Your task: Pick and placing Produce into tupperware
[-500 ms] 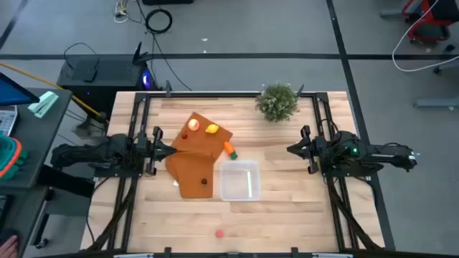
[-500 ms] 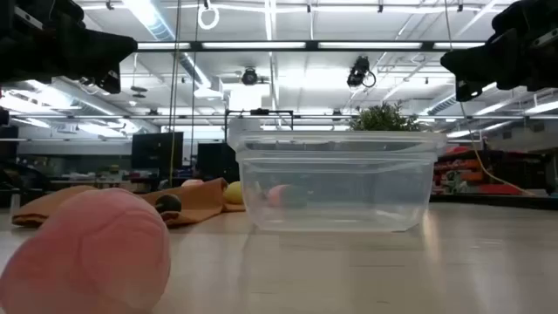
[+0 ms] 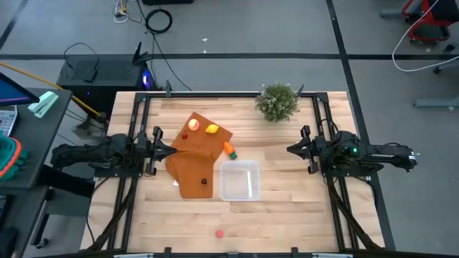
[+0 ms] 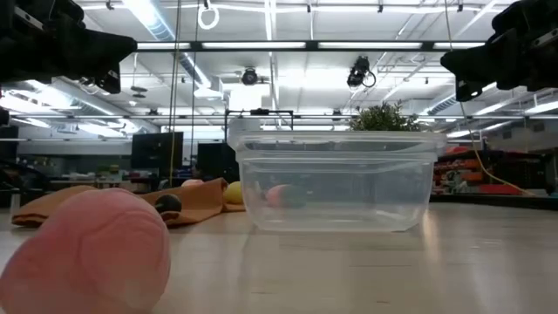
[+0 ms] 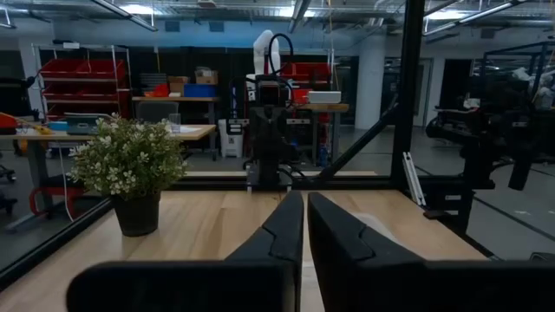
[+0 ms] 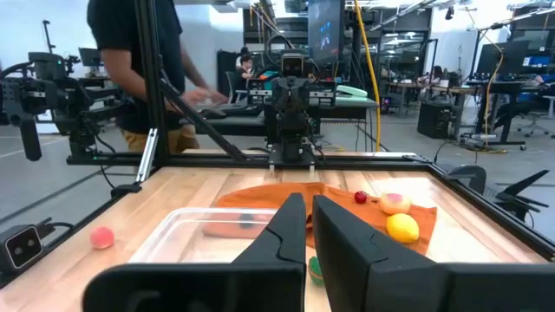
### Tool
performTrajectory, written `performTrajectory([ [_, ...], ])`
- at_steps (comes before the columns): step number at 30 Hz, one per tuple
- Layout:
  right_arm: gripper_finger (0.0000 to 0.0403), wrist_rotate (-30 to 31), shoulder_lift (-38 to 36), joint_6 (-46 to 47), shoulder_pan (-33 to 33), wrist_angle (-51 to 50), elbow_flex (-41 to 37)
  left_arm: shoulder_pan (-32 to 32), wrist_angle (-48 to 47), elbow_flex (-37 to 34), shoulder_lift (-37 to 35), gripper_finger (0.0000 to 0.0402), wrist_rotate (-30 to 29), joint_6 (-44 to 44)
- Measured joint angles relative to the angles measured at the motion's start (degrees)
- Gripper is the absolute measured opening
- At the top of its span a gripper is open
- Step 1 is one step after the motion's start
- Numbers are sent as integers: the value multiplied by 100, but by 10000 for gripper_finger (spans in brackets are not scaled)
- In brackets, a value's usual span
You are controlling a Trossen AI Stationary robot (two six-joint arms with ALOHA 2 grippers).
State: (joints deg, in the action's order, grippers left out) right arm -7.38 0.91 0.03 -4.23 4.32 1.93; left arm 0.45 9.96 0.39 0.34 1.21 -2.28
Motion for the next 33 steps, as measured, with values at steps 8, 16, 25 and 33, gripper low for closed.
performTrajectory([
  [8,0,0,2,0,-2,2,-2,0,2,0,0,35,-2,0],
  [16,0,-1,1,0,-1,1,0,2,2,1,0,30,-2,-2],
  [25,0,0,2,0,-2,0,0,2,0,2,0,29,-1,0],
  [33,0,0,2,0,-1,1,0,0,0,0,0,35,-2,0],
])
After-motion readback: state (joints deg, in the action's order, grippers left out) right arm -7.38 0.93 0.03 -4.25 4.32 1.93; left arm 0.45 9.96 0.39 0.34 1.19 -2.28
